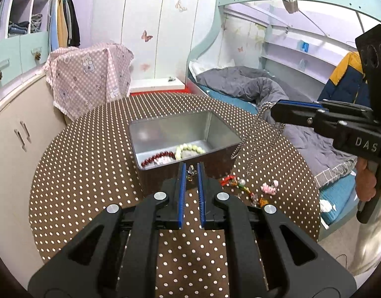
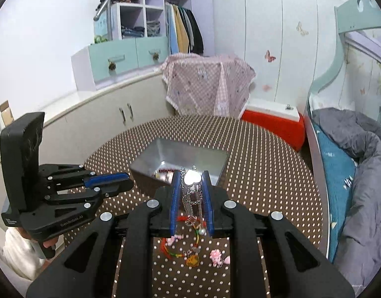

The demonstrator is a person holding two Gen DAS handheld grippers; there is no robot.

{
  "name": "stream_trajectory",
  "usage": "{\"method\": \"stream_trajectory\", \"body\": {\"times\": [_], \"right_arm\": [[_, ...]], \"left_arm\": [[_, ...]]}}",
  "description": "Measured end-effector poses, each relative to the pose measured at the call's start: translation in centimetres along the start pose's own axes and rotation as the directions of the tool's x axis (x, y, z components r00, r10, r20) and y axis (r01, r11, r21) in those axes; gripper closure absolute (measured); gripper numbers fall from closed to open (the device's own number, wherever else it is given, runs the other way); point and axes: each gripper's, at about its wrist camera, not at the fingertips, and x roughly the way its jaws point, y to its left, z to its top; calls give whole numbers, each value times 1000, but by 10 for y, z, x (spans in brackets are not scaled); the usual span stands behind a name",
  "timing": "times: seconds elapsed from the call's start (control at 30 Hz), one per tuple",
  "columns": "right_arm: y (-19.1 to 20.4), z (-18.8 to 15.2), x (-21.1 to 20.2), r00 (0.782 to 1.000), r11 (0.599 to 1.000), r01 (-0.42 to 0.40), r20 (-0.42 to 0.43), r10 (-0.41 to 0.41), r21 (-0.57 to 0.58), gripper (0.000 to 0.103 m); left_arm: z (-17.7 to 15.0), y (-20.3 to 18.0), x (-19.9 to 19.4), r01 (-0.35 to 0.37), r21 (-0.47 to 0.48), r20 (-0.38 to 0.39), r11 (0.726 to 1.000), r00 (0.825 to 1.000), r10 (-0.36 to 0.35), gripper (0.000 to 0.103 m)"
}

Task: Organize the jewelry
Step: 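Lift both chains and carry them over the grey box, then lower the chains into the box and open both tools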

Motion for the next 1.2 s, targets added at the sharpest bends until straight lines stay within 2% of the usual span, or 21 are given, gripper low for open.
{"method": "stream_trajectory", "body": {"times": [0.27, 0.53, 1.1, 1.13, 1.2], "right_arm": [[-1, 23, -6, 998, 1000, 9, 61, -8, -21, 88], [-2, 35, 4, 997, 1000, 18, 71, -16, -25, 88], [-14, 30, 56, 999, 1000, -13, -33, 13, 14, 85], [-14, 30, 57, 999, 1000, -8, -38, 8, 15, 82], [-17, 28, 58, 999, 1000, -5, -43, 7, 24, 59]], "left_arm": [[20, 2, -12, -22, 10, 65, 1000, 998, 21, 94], [33, 3, -10, -36, 20, 93, 999, 995, 34, 94], [37, 19, 30, -25, -6, 21, 1000, 999, 25, 93], [38, 21, 33, -27, -11, 12, 1000, 1000, 27, 93], [38, 25, 37, -34, -24, -5, 999, 999, 34, 93]]}}
